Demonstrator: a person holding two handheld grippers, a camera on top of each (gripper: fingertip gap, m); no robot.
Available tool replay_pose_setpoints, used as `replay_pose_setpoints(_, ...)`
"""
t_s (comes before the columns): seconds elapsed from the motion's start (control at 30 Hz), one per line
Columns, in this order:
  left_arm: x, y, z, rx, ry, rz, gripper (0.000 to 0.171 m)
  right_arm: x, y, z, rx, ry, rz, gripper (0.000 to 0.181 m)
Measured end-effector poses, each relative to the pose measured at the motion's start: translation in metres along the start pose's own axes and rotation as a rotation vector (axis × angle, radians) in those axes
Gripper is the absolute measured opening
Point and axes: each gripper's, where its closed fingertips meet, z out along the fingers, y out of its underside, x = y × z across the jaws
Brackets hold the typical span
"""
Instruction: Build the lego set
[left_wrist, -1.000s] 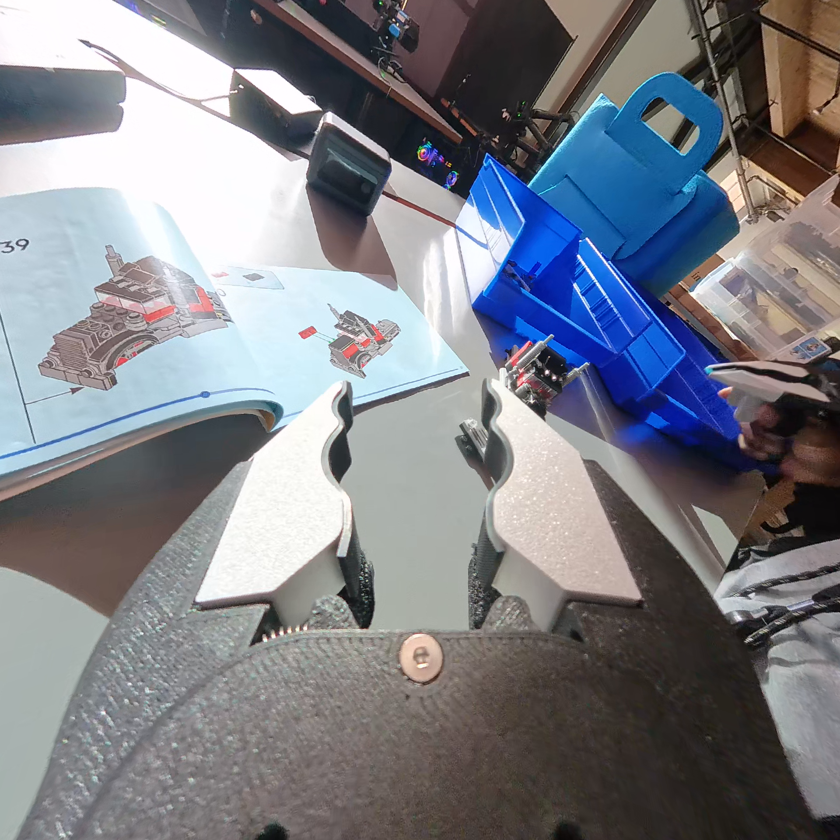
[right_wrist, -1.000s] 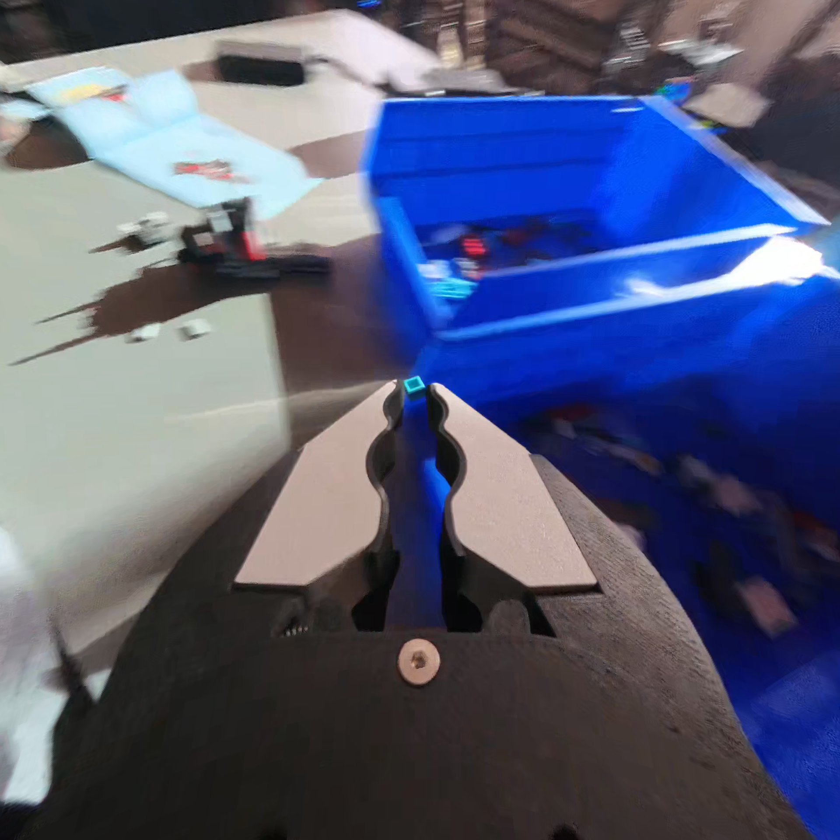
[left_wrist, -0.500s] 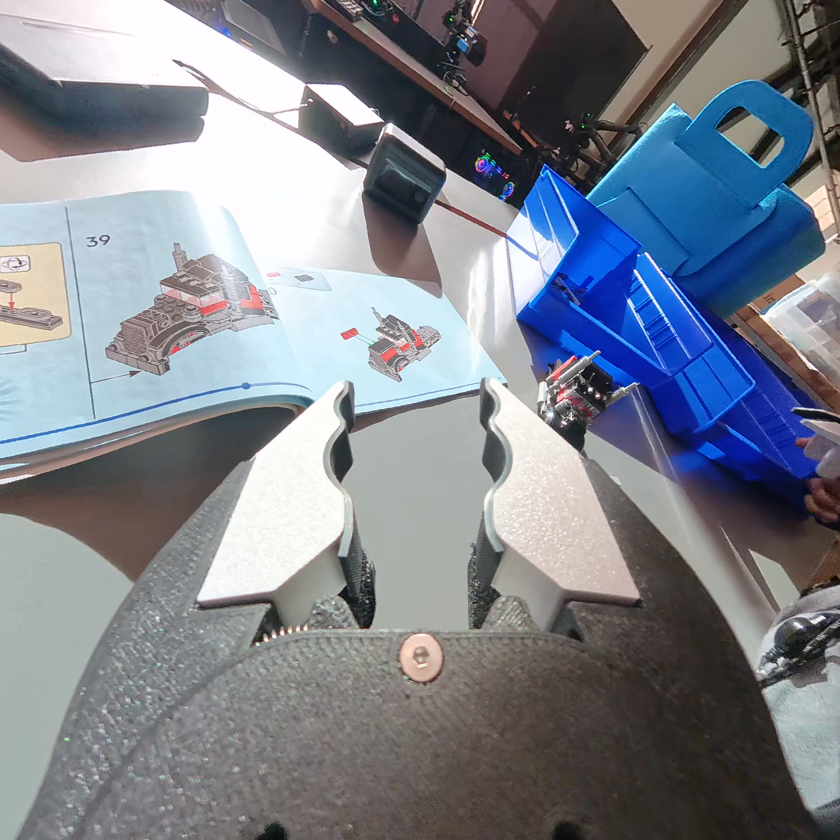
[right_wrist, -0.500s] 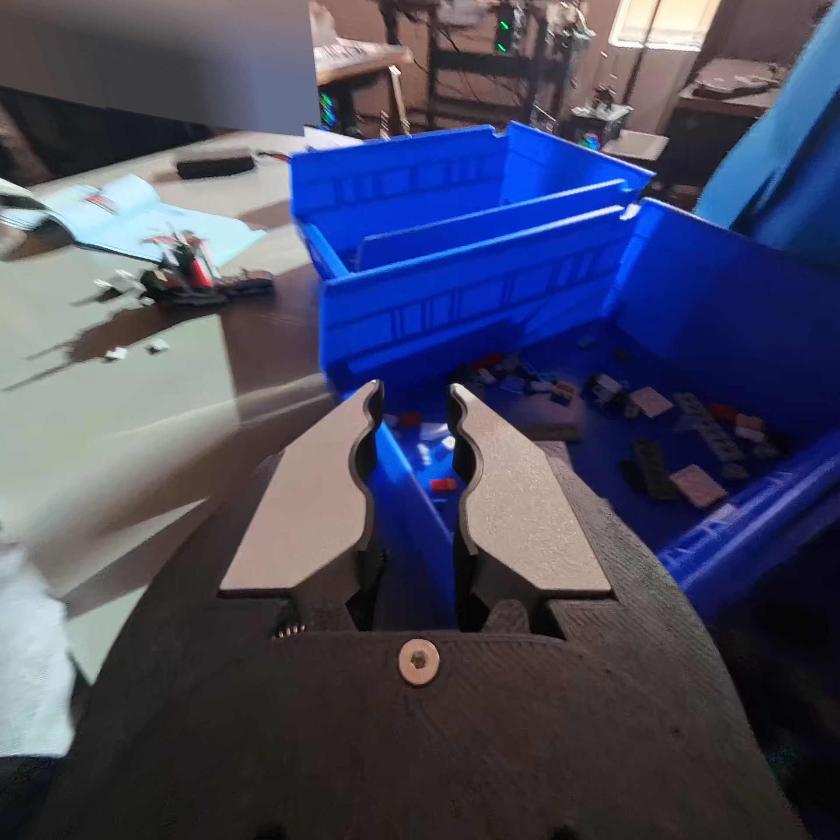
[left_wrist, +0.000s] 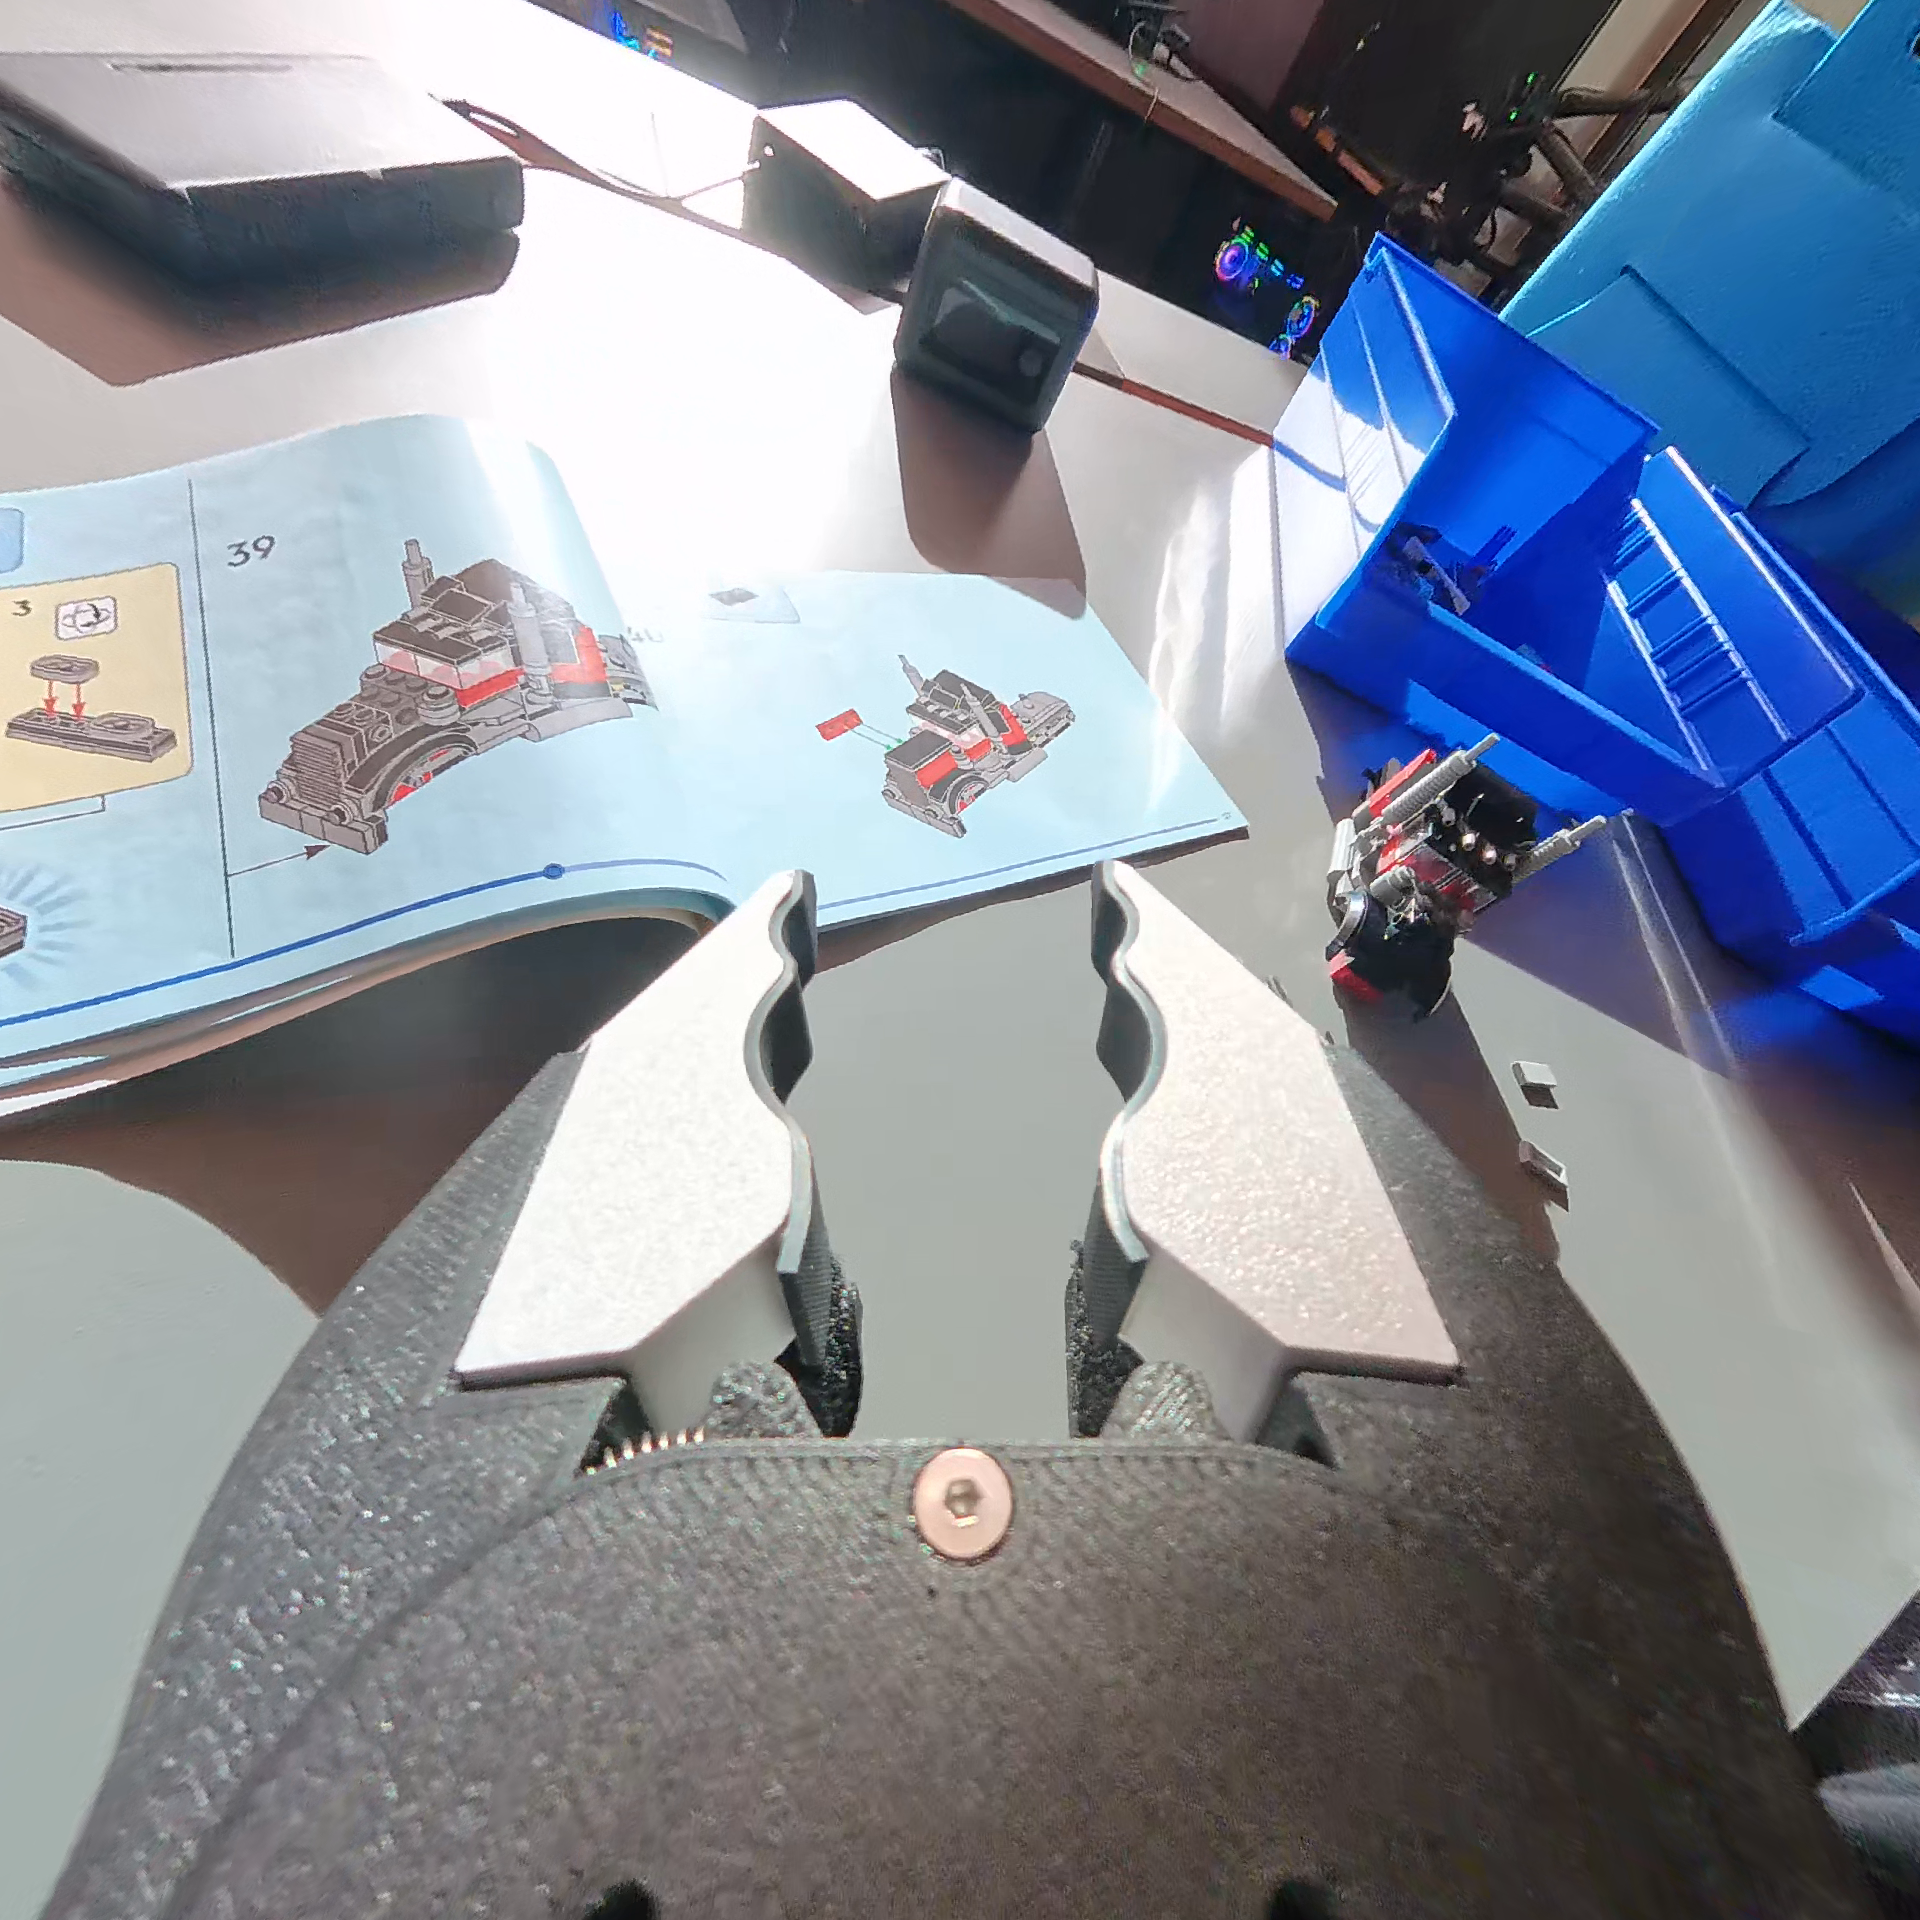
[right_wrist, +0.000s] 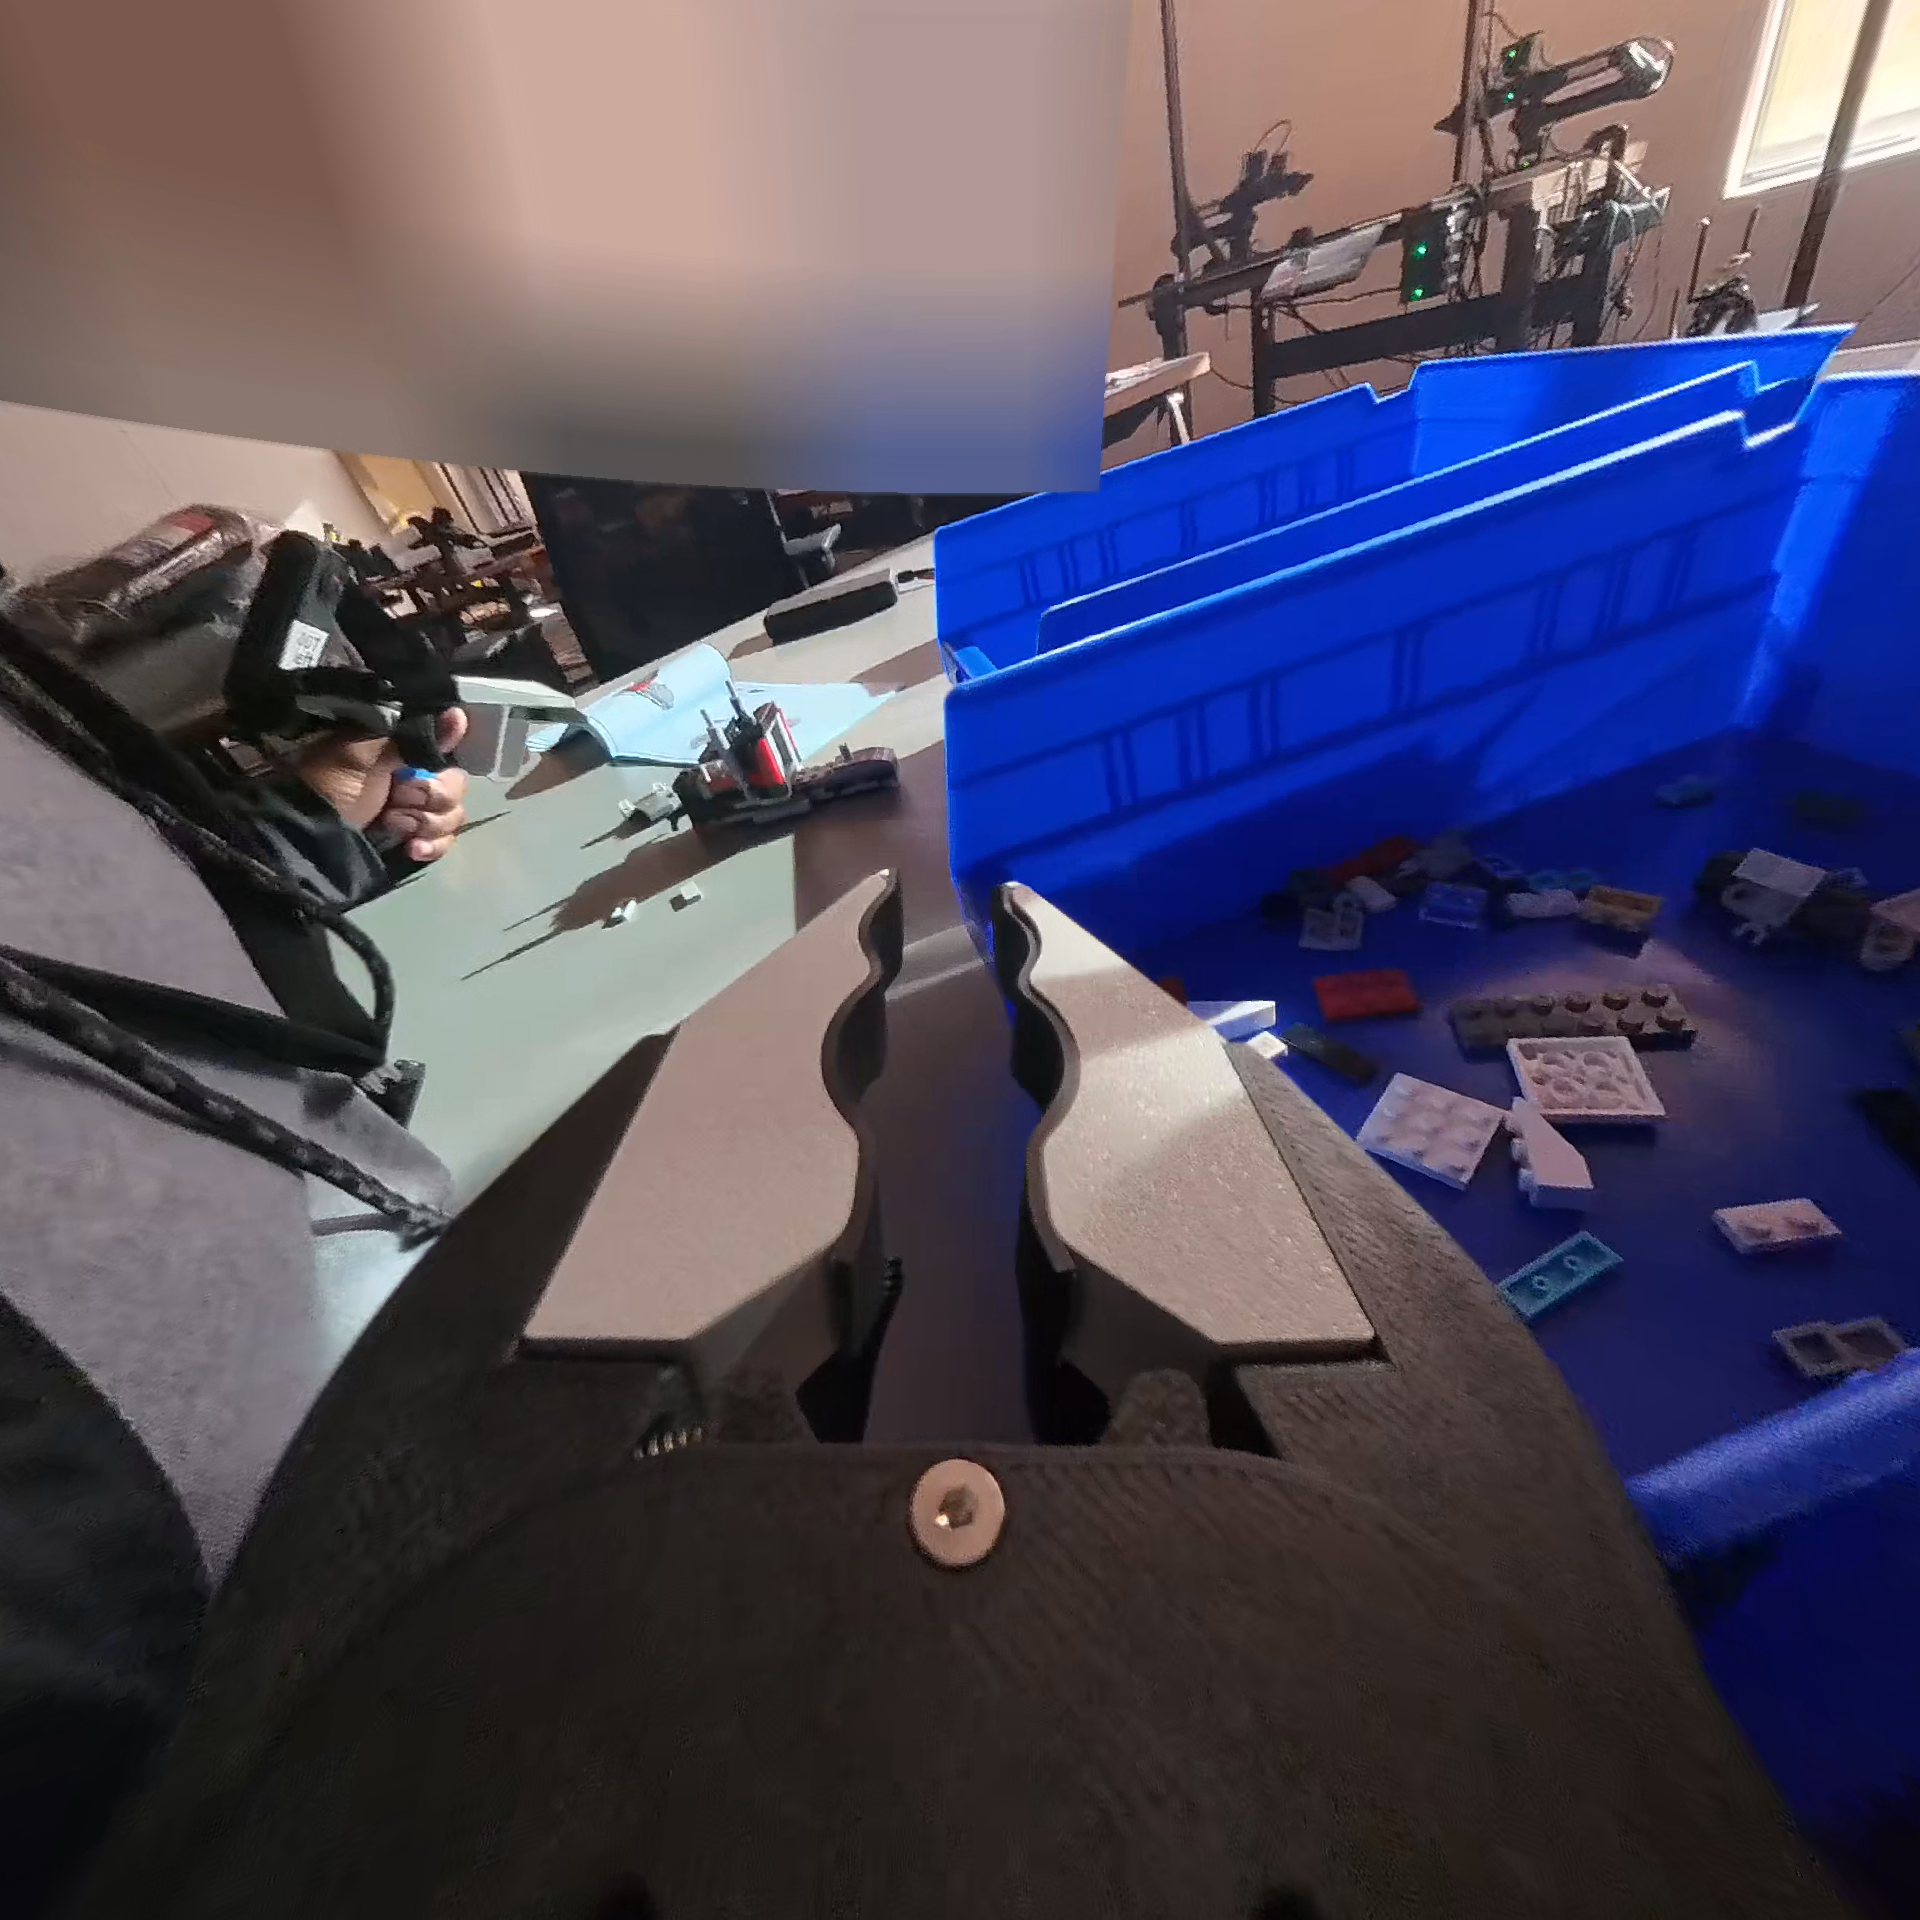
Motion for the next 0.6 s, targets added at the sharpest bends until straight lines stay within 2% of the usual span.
replay_pose_setpoints(0.37, -0.004, -0.003, -0.002, 0.021, 0.000, -0.038, 0.053, 0.000, 0.006, 0.005, -0.049, -0.008, 0.009, 0.015)
replay_pose_setpoints(0.6, -0.004, -0.005, -0.004, 0.039, 0.020, -0.062, 0.052, -0.007, 0.017, 0.012, -0.115, 0.051, -0.131, 0.011)
